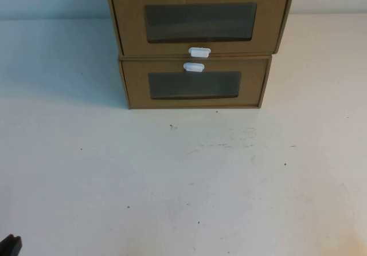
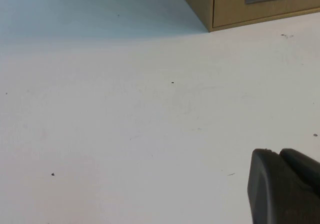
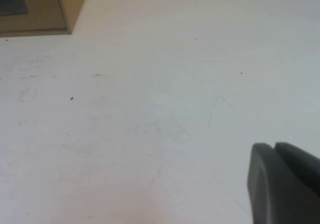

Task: Open the shoe box
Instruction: 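Pull the top drawer of the cardboard box fully open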

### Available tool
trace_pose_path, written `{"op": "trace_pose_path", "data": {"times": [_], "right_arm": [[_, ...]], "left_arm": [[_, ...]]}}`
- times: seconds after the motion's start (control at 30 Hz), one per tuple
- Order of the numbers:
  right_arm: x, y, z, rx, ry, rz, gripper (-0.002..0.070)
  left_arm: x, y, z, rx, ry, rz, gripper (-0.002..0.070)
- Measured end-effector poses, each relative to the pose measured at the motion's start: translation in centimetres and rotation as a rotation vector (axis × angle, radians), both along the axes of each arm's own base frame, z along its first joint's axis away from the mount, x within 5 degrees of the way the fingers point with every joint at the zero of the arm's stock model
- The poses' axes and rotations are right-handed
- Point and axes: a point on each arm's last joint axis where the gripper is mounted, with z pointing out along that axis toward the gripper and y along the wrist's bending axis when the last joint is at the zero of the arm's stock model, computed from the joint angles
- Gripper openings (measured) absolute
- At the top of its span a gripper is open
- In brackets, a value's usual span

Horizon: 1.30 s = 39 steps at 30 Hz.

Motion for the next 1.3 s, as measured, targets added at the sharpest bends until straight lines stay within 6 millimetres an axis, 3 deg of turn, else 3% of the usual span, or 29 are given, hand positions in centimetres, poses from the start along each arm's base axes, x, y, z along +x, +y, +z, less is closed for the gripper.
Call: {"op": "trace_pose_path", "data": {"times": [1.3], "right_arm": [[0.0,-0.07,0.0,-0.02,0.0,-0.001,-0.0013]], "left_arm": [[0.0,0.0,0.0,0.0,0.0,0.0,-0.0006]]}}
